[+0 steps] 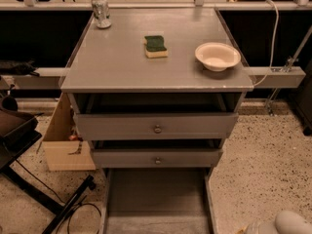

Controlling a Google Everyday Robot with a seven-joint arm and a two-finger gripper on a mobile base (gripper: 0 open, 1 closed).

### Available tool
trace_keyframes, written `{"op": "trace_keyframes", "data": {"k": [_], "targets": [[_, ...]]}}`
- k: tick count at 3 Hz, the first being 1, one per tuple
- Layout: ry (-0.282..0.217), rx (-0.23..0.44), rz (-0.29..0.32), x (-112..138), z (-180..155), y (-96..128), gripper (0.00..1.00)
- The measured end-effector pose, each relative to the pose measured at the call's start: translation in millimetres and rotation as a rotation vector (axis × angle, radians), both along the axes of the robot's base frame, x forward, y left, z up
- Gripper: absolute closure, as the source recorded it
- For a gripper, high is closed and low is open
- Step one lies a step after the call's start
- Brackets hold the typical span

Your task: Close bottom drawer

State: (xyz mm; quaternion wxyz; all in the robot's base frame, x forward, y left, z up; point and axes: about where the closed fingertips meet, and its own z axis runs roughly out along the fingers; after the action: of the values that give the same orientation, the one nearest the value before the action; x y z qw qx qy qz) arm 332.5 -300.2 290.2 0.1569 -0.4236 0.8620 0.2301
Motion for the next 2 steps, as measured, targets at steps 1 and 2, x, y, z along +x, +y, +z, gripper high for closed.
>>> {"op": "trace_keyframes", "data": {"k": [1,2], "targets": [[0.025,0.088,-0.093,-23.0,-56.5,-8.6,1.0],[0.034,0.078,-0.076,-24.5,-61.1,-1.5,1.0]]}}
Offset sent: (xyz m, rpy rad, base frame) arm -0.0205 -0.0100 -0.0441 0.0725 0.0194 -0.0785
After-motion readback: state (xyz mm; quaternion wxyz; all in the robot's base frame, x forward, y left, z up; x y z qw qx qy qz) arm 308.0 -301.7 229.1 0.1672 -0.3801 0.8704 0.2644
